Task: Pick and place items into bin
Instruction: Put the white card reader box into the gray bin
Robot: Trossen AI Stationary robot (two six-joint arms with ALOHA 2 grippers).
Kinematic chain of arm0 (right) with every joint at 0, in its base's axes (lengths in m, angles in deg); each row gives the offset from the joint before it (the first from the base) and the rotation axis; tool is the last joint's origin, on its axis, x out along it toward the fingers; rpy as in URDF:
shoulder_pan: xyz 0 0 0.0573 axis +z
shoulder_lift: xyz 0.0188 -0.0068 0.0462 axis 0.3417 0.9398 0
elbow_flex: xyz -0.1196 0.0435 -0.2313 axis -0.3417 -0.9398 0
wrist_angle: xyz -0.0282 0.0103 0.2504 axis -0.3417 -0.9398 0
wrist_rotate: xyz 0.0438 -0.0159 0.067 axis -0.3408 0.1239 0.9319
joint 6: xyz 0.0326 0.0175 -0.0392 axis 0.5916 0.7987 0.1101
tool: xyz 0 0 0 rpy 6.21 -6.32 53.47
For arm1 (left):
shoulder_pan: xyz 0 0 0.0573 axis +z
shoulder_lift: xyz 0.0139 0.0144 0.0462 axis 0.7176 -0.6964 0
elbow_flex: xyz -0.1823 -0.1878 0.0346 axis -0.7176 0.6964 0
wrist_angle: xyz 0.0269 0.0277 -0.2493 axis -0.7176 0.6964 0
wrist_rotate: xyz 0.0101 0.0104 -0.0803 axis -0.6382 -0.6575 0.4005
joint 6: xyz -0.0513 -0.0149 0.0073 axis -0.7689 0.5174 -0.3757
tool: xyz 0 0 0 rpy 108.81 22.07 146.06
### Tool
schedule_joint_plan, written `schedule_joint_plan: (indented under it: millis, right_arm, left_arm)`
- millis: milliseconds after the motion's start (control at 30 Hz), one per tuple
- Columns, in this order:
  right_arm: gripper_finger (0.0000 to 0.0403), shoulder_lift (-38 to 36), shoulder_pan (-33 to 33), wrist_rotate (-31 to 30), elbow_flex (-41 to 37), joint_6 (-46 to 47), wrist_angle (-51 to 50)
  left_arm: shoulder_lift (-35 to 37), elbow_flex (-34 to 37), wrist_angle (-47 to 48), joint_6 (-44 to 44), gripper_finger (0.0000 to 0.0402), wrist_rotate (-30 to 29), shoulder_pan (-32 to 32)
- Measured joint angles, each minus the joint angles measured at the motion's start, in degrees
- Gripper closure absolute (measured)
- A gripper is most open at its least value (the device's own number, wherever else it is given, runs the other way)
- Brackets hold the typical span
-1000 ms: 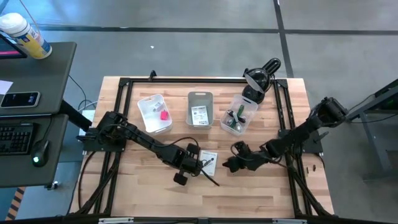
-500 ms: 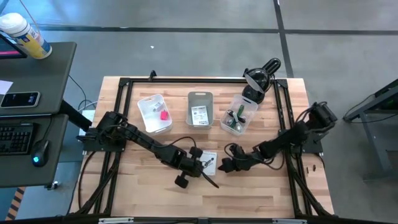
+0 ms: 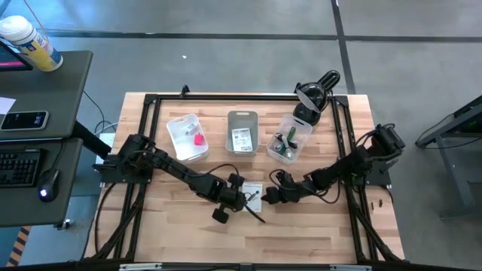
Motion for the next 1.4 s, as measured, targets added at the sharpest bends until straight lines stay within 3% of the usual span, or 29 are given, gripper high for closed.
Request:
schedule_joint_plan:
  millis: [567, 1400]
  right_arm:
    - [0.0181, 0.0, -3.0, 1.7, 0.0, 1.1, -1.8]
    - [0.0181, 3.9, -1.8, 4.9, 2.1, 4.2, -1.8]
  left_arm:
    - [-0.4, 0.0, -3.7, -3.3, 0.0401, -1.2, 2.5]
    - [-0.4, 0.0, -10.6, -6.3, 0.0402, 5.4, 2.1]
